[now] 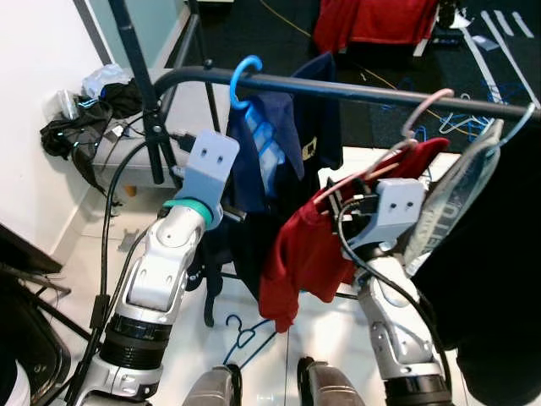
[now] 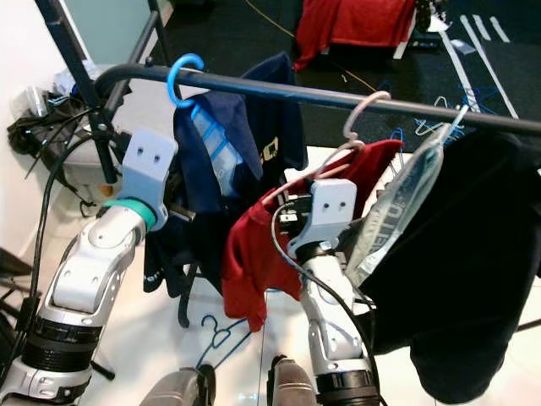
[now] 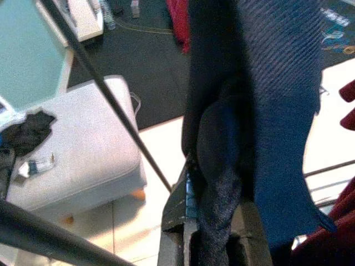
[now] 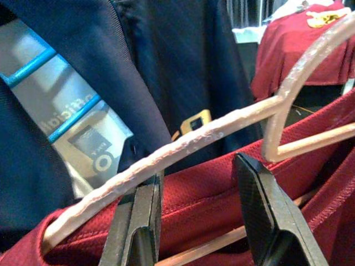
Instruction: Hang hanger
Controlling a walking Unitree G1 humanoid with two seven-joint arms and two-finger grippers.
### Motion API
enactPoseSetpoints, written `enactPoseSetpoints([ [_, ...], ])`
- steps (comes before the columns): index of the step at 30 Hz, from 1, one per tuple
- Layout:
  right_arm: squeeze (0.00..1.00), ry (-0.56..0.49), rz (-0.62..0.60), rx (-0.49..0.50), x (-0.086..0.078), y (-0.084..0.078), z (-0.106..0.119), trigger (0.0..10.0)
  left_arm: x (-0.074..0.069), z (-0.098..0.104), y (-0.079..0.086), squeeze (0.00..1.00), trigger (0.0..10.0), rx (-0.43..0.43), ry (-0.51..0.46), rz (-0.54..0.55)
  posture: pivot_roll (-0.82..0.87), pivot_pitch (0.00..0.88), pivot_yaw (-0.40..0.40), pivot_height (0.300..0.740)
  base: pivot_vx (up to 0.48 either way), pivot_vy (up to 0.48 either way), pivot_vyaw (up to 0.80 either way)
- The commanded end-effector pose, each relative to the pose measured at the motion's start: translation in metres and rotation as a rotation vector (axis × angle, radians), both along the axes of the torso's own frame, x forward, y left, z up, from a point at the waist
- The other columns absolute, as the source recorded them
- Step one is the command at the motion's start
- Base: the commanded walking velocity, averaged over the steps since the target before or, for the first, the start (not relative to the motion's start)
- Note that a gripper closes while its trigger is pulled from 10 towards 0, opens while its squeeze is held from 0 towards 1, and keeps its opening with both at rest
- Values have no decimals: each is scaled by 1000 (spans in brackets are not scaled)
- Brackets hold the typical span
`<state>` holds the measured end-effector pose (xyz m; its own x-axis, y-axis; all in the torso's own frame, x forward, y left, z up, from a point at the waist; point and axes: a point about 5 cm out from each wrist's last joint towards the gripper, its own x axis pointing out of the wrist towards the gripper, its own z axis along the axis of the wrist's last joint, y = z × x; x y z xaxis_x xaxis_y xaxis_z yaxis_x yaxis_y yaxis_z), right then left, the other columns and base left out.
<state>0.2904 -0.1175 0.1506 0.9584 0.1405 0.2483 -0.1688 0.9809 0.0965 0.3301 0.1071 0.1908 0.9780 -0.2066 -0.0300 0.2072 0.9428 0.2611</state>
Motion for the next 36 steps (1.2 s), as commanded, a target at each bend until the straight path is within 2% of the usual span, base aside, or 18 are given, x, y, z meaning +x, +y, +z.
enactPoseSetpoints([
  [1,0,12,-1,0,-2,0,-4,10000,3,3,2,0,10000,5,-12,30,-67,106,90,740,0,0,0],
  [2,0,12,-3,0,-2,0,-4,10000,11,3,4,0,10000,4,16,82,-76,106,92,740,0,0,0],
  [4,0,12,-3,0,-2,0,-4,10000,11,3,4,0,10000,4,16,82,-76,106,92,740,0,0,0],
  [5,0,12,-5,-1,-3,-1,-4,10000,13,0,8,259,10000,13,38,109,-72,109,93,740,0,0,0],
  [7,0,12,-5,-1,-3,-1,-4,10000,13,0,8,259,10000,13,38,109,-72,109,93,740,0,0,0],
  [8,0,14,-7,-1,-4,-1,-5,10000,12,-3,13,910,10000,19,56,118,-70,111,92,740,0,0,0],
  [10,0,14,-7,-1,-4,-1,-5,10000,12,-3,13,910,10000,19,56,118,-70,111,92,740,0,0,0],
  [11,0,16,-5,-1,-5,-1,-5,10000,-10,-9,21,941,10000,13,34,37,-62,121,88,740,0,0,0],
  [12,0,16,-5,-1,-5,-1,-5,10000,-10,-9,21,941,10000,13,34,37,-62,121,88,740,0,0,0],
  [13,0,17,-4,-1,-5,-1,-5,10000,-23,-11,25,0,10000,0,20,0,-62,122,88,740,0,0,0],
  [14,0,18,-3,-2,-5,-1,-6,10000,-31,-12,27,0,10000,-7,10,-23,-62,122,88,740,0,0,0],
  [19,0,19,-3,-2,-6,-2,-6,10000,-39,-14,30,0,10000,-9,8,-40,-60,126,87,740,0,0,0],
  [23,0,21,3,-7,-9,-3,-6,10000,-60,-18,34,0,10000,-48,12,-84,-53,135,80,740,0,0,0],
  [25,0,20,40,-25,-14,-2,-7,10000,-84,-15,33,0,10000,-148,1,-133,-47,141,65,740,0,0,0],
  [28,0,10,68,-38,-21,-3,-5,10000,-95,-8,29,0,10000,-219,-32,-165,-54,141,50,740,0,0,0],
  [30,0,7,72,-40,-23,-3,-4,10000,-98,-6,27,0,10000,-228,-43,-176,-55,141,47,740,0,0,0],
  [33,0,-9,71,-42,-33,-5,0,10000,-105,-5,25,0,10000,-158,-81,-220,-64,141,38,740,0,0,0],
  [36,0,-10,63,-37,-52,-8,2,10000,-113,-8,34,0,10000,-115,-82,-236,-75,141,31,740,0,0,0],
])
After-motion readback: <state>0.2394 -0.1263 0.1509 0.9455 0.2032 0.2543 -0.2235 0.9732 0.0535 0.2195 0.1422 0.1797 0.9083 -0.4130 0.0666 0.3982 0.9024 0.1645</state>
